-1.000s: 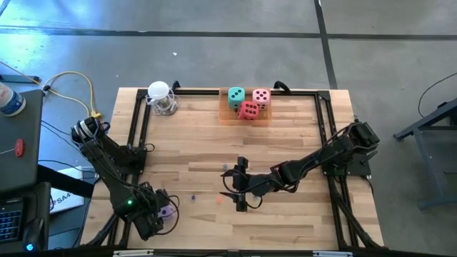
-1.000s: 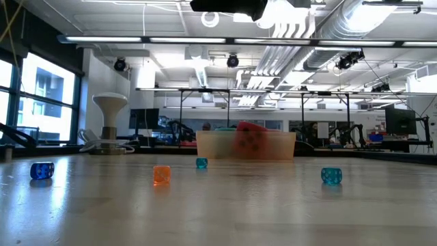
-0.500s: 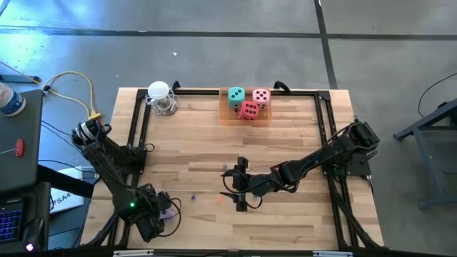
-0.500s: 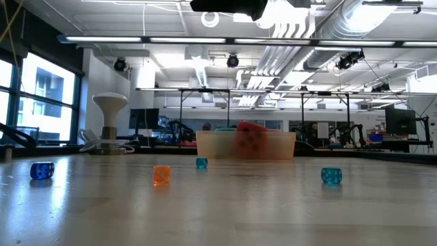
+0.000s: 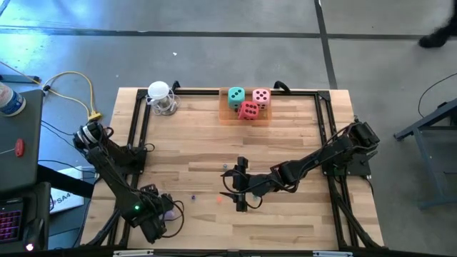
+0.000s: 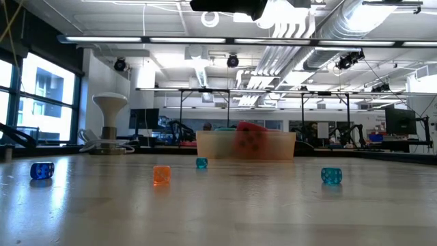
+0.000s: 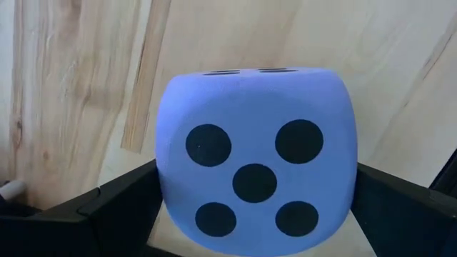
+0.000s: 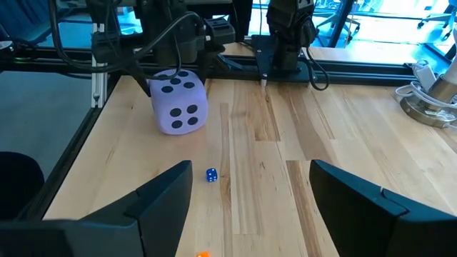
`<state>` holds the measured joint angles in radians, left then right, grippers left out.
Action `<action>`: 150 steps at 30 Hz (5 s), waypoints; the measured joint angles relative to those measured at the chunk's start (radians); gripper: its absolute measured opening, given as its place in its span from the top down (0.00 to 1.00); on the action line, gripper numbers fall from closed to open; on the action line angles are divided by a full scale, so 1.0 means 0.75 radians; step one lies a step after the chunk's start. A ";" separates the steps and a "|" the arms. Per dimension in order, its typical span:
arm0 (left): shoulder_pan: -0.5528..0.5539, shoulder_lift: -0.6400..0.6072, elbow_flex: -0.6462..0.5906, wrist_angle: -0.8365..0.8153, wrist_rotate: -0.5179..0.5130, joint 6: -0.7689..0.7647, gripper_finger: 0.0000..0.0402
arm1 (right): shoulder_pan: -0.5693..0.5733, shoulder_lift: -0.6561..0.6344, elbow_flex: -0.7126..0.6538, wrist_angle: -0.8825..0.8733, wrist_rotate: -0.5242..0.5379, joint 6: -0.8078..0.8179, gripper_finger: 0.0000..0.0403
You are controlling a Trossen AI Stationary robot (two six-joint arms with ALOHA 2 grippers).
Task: Pick & Place Dice
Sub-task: Put the large purple die into the orange bin
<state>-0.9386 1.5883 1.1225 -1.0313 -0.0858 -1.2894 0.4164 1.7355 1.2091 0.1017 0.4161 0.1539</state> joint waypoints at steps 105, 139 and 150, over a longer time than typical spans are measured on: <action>1.866 0.233 -0.002 1.512 0.026 1.923 0.01 | 0.271 -0.049 0.000 -1.185 0.735 0.594 0.32; 1.870 0.169 -0.001 1.425 0.136 2.087 0.01 | 0.201 -0.048 -0.031 -1.185 0.770 0.596 0.32; 1.862 0.163 -0.001 1.418 0.168 2.148 0.01 | 0.201 -0.047 -0.108 -1.068 0.878 0.592 0.32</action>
<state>0.4581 1.7107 1.1221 0.0321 0.0401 0.3215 0.5675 1.7000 1.1282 -0.6993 1.0743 0.5980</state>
